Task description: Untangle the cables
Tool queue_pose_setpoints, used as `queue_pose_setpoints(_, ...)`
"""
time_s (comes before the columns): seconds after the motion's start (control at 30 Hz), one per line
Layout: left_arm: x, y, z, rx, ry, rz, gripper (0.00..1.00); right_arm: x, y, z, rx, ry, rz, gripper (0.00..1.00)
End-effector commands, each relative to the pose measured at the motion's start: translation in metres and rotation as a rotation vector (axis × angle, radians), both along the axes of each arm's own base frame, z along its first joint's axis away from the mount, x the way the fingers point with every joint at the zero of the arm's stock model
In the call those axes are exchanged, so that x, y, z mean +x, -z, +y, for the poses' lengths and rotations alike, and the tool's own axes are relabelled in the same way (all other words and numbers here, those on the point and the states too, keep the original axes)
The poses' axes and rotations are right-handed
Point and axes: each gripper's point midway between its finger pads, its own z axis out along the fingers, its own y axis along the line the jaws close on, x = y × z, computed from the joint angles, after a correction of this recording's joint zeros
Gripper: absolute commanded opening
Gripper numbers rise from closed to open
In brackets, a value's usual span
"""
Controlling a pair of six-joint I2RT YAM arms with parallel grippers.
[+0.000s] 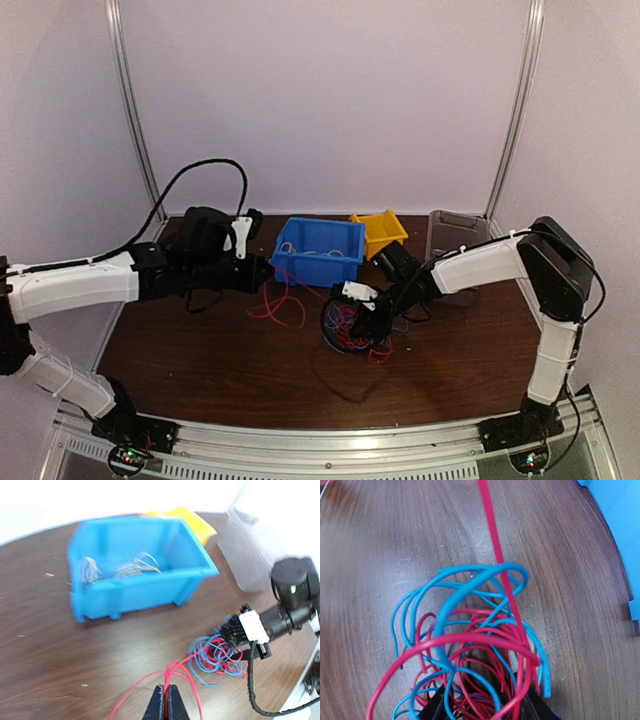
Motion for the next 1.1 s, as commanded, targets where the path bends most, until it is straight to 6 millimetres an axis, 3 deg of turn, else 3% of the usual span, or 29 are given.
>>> queue_pose_setpoints(0.0, 0.012, -0.034, 0.063, 0.105, -0.195, -0.111, 0.00, 0.006, 0.012, -0.008, -0.050, 0.045, 0.014, 0.42)
queue_pose_setpoints(0.17, 0.013, -0.084, 0.110, 0.131, -0.326, -0.216, 0.00, 0.007, 0.011, -0.010, -0.047, 0.052, 0.015, 0.43)
queue_pose_setpoints(0.3, 0.011, -0.131, 0.143, 0.168, -0.429, -0.303, 0.00, 0.008, 0.012, -0.011, -0.052, 0.062, 0.020, 0.52)
queue_pose_setpoints(0.57, -0.001, -0.242, 0.195, 0.197, -0.600, -0.493, 0.00, 0.013, 0.010, -0.016, -0.054, 0.084, 0.018, 0.57)
queue_pose_setpoints(0.67, -0.004, -0.269, 0.203, 0.203, -0.621, -0.537, 0.00, 0.014, 0.010, -0.017, -0.050, 0.083, 0.023, 0.56)
queue_pose_setpoints(0.9, -0.009, -0.308, 0.211, 0.189, -0.650, -0.600, 0.00, 0.013, 0.011, -0.019, -0.045, 0.082, 0.051, 0.48)
queue_pose_setpoints(1.07, -0.019, -0.354, 0.237, 0.220, -0.748, -0.689, 0.00, 0.018, 0.012, -0.021, -0.042, 0.102, 0.061, 0.50)
